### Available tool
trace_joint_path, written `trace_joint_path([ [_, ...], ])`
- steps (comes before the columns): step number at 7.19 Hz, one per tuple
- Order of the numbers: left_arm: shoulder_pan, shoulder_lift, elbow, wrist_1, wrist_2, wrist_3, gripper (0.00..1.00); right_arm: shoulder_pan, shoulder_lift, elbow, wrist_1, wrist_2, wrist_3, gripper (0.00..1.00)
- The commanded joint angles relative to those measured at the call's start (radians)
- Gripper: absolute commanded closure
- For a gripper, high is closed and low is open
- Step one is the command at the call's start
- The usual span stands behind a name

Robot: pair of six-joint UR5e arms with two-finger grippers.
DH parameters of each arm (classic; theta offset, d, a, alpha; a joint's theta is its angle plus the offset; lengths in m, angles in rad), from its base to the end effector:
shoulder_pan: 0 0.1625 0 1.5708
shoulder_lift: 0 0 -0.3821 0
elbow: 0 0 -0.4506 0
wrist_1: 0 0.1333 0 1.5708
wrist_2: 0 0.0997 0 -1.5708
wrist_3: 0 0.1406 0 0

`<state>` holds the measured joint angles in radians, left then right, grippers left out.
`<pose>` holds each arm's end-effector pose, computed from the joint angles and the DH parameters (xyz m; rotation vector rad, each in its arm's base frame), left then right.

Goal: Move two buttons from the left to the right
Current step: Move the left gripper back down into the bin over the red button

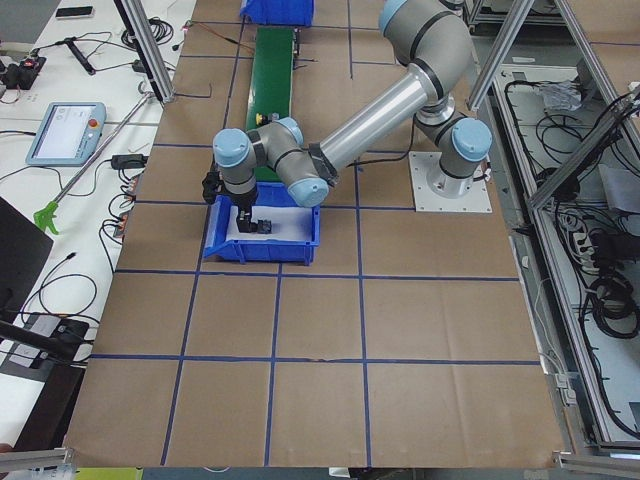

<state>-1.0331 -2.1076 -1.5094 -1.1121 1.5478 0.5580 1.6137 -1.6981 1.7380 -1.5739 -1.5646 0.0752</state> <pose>0.2378 -0.6655 0.1424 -0.0313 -3.1131 -0.0036 0.1553 -0.4900 0.3794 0.0508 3.1366 0.0582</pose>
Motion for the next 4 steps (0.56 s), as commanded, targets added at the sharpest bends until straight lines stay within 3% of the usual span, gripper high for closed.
trace_joint_path([
  [1,-0.004,-0.046,-0.002,0.018,0.003,-0.003,0.01,0.0,0.0,0.0,0.0,0.0,0.0,0.0],
  [4,-0.004,-0.049,-0.08,0.13,0.009,-0.006,0.01,-0.001,-0.002,0.023,-0.005,0.001,0.0,0.0],
])
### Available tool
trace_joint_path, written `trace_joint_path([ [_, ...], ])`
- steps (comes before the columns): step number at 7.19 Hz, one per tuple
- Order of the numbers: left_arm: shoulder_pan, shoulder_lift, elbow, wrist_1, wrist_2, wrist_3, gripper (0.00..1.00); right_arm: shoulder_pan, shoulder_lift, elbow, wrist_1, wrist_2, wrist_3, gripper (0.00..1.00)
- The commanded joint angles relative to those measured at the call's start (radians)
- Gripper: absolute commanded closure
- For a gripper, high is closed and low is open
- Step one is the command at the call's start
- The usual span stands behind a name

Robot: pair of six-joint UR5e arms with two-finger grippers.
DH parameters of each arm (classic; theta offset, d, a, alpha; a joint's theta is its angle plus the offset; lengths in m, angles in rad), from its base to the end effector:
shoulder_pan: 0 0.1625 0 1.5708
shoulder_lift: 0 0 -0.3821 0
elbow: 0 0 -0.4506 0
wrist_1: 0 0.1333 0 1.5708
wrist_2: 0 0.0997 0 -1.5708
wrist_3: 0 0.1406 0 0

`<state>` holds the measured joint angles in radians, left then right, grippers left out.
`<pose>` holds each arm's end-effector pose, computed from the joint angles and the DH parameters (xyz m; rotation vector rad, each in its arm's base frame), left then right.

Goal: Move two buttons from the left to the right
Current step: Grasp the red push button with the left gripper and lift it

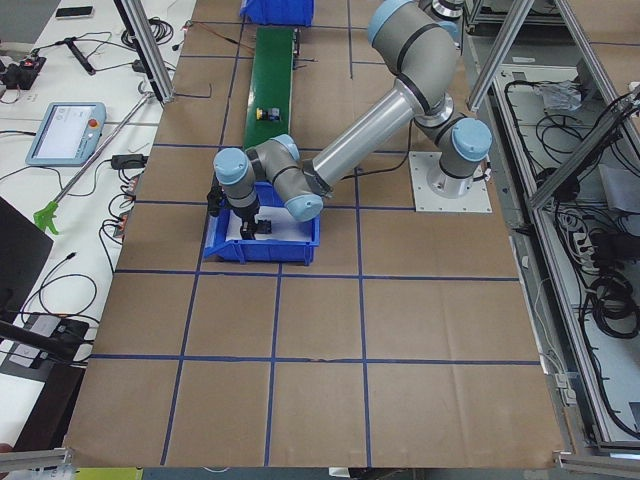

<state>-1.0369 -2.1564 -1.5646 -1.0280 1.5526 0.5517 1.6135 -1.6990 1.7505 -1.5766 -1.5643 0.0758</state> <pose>0.2305 -0.6569 0.0901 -0.0271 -3.1068 -0.0341 0.1552 -0.4881 0.3733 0.0521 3.1366 0.0722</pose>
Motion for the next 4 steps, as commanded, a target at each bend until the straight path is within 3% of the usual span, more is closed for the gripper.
trace_joint_path([
  [1,0.0,0.012,-0.014,0.037,0.023,-0.003,0.01,-0.001,-0.001,0.009,-0.002,0.0,-0.001,0.0],
  [4,-0.003,0.032,-0.023,0.028,0.018,-0.024,0.05,0.0,0.001,0.011,-0.003,0.001,0.001,0.0],
])
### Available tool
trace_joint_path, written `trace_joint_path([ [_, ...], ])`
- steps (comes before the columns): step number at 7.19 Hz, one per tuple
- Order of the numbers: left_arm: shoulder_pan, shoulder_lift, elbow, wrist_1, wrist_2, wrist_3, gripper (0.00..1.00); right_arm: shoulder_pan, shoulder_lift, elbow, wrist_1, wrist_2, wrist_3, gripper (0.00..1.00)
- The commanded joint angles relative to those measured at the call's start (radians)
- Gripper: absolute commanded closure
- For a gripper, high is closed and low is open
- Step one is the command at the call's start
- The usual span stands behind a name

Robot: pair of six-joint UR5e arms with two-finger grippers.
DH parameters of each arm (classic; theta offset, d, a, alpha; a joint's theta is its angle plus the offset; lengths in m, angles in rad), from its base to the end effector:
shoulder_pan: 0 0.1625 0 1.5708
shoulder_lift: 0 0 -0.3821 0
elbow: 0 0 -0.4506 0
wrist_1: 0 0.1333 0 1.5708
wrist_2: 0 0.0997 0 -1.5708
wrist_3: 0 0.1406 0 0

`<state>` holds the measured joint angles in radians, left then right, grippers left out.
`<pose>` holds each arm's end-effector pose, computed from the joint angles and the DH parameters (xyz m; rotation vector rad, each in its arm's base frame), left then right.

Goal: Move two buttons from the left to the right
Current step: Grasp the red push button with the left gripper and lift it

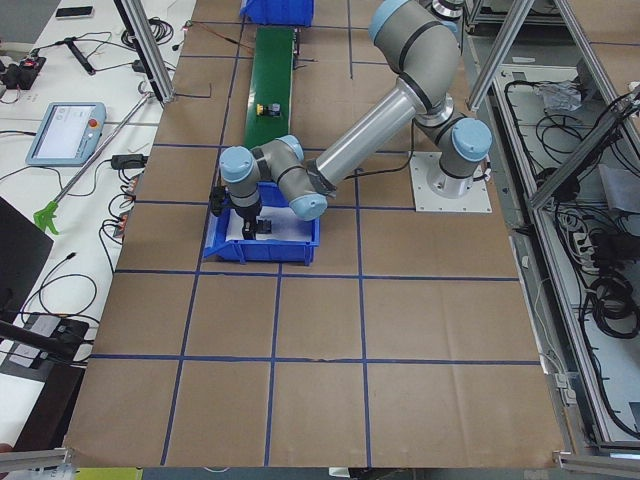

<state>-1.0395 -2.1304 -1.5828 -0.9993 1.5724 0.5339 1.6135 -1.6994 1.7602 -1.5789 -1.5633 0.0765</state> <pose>0.2305 -0.6550 0.1019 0.0041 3.1403 0.0014 0.1553 -0.4867 0.3684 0.0533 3.1357 0.0832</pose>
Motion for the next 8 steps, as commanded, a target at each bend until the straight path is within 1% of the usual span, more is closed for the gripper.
trace_joint_path([
  [1,-0.001,0.007,-0.008,-0.001,-0.005,-0.006,0.2,0.0,0.001,0.002,-0.001,0.0,0.0,0.0],
  [2,0.001,0.007,-0.006,-0.001,-0.005,-0.006,0.45,0.0,0.001,0.001,-0.001,0.0,0.0,0.0],
  [3,0.001,0.007,0.001,-0.002,-0.006,-0.005,0.67,0.0,0.0,0.001,0.0,0.0,0.0,0.0],
  [4,0.001,0.007,0.007,-0.013,-0.008,-0.005,0.83,0.0,0.0,0.001,-0.001,0.0,0.0,0.0],
  [5,0.004,0.007,0.01,-0.018,-0.009,-0.003,0.94,0.0,0.0,0.001,0.0,0.0,-0.001,0.0],
  [7,0.006,0.026,0.014,-0.021,-0.011,0.0,1.0,0.0,0.0,0.001,0.0,0.0,0.0,0.0],
  [8,0.003,0.046,0.029,-0.063,-0.011,0.0,1.0,-0.001,0.0,0.001,0.0,0.0,0.0,0.0],
])
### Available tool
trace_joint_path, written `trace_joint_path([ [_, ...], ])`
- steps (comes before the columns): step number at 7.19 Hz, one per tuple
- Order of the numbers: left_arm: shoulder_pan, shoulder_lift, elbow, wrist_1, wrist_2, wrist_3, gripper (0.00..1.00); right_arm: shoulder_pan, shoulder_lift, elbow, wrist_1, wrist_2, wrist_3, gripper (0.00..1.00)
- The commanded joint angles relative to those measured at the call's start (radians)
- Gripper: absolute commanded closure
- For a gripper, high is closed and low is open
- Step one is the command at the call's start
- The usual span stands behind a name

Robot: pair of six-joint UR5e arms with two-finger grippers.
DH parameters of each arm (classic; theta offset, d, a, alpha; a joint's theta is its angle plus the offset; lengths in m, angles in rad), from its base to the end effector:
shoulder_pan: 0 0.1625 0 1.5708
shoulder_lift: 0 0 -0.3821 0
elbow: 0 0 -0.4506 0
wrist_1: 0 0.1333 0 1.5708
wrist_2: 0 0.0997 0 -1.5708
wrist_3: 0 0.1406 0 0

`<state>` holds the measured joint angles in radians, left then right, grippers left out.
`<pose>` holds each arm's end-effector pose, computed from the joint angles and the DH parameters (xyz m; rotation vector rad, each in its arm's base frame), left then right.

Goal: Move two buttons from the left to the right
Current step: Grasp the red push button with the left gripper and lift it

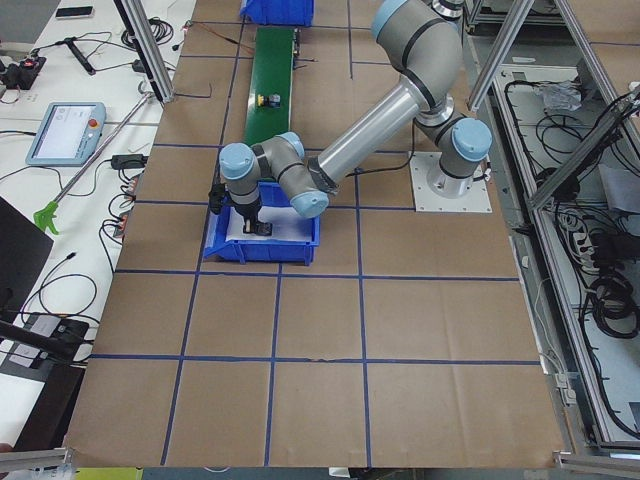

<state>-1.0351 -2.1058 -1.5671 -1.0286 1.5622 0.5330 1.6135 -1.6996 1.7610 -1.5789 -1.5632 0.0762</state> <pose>0.2337 -0.6573 0.1234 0.0042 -3.1397 0.0216 0.1553 -0.4866 0.3681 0.0528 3.1356 0.0842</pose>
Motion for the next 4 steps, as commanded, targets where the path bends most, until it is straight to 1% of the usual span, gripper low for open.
trace_joint_path([
  [1,-0.002,0.029,0.034,-0.072,0.001,0.001,1.0,0.0,0.0,0.0,0.0,0.0,-0.001,0.0],
  [3,-0.003,0.035,0.067,-0.109,0.001,0.002,1.0,0.0,0.0,0.0,0.0,0.0,0.0,0.0],
  [4,-0.002,0.055,0.096,-0.16,0.001,0.004,1.0,0.0,0.0,0.0,0.0,0.0,-0.001,0.0],
])
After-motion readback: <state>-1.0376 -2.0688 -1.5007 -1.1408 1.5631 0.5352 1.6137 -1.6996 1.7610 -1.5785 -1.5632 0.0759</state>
